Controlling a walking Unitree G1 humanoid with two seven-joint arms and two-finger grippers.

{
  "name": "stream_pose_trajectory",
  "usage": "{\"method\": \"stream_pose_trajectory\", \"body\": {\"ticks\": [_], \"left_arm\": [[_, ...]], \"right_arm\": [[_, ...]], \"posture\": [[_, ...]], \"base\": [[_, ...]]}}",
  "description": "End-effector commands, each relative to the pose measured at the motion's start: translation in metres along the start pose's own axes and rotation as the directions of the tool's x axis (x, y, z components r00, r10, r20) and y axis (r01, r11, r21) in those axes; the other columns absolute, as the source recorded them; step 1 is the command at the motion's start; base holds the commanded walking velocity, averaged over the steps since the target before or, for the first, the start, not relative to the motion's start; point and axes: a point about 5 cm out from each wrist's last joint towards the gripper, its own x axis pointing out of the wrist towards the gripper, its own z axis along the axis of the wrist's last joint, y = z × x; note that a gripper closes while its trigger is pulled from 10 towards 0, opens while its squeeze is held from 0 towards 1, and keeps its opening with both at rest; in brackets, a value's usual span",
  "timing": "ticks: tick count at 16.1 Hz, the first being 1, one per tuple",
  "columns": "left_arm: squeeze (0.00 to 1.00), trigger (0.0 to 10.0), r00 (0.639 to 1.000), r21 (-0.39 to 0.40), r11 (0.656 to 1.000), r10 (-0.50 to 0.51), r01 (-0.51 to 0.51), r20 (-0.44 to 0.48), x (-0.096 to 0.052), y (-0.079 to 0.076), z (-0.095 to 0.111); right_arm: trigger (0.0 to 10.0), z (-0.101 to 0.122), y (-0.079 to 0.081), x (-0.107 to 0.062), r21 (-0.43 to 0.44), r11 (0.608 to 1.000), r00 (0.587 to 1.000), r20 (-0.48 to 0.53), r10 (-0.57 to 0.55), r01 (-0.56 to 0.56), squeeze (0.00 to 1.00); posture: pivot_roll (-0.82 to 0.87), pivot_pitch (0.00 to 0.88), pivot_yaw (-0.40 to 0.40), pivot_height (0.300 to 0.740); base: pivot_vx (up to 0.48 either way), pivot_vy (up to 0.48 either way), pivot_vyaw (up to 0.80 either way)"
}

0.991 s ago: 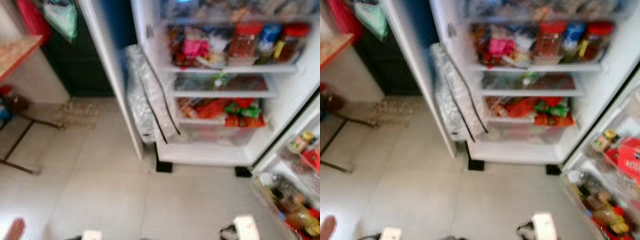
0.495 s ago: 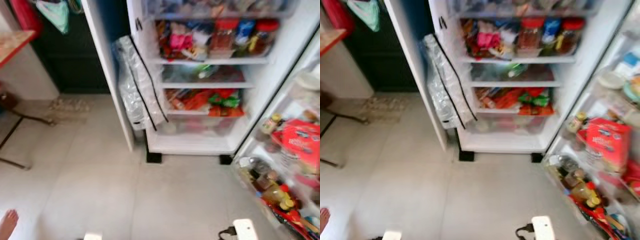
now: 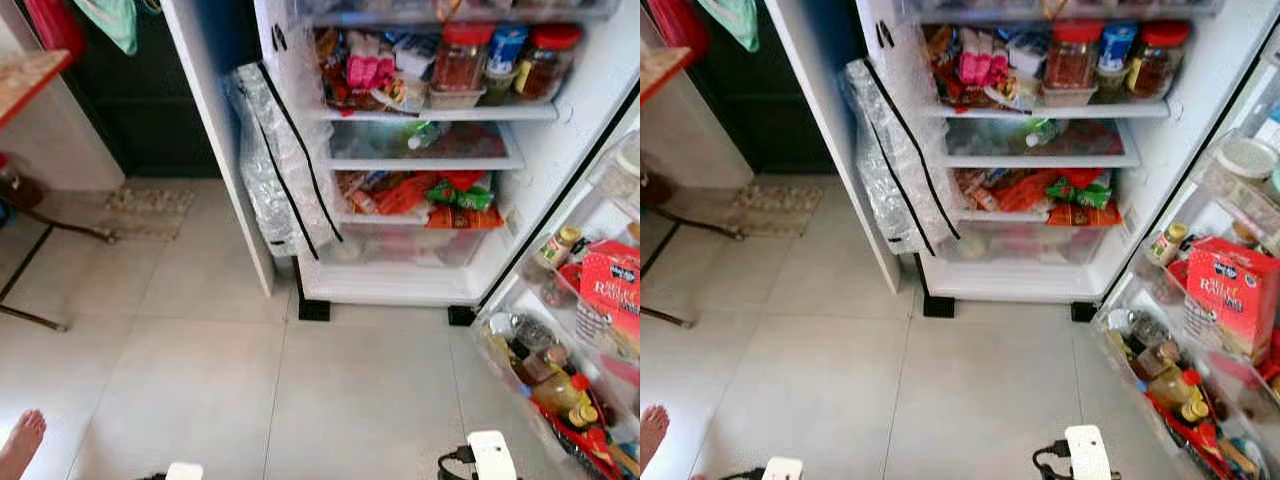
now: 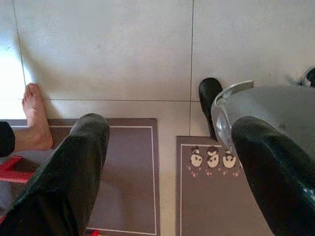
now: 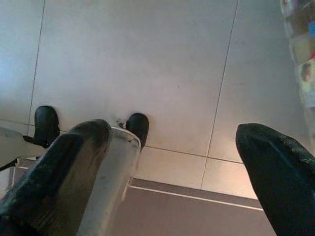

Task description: Restocking fridge

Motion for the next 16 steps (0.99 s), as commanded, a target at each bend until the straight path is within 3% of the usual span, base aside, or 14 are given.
{"method": "stream_pose_trajectory", "body": {"ticks": [1,16], "left_arm": [[0.00,10.0,0.999,0.013,1.000,0.005,-0.004,-0.047,-0.0032,0.0019,-0.0125],[0.00,10.0,0.999,-0.018,1.000,0.000,0.000,-0.043,-0.0024,-0.0028,-0.0111]], "right_arm": [[10.0,-0.0111,0.0007,-0.0021,0.011,1.000,0.999,-0.032,-0.002,0.002,0.00],[10.0,-0.0102,-0.0006,-0.0022,0.009,1.000,1.000,-0.030,-0.002,0.003,0.00]], "posture": [[-0.01,0.141,0.035,0.740],[-0.01,0.136,0.032,0.740]], "base": [[0.000,0.000,0.00],[0.000,0.000,0.00]]}}
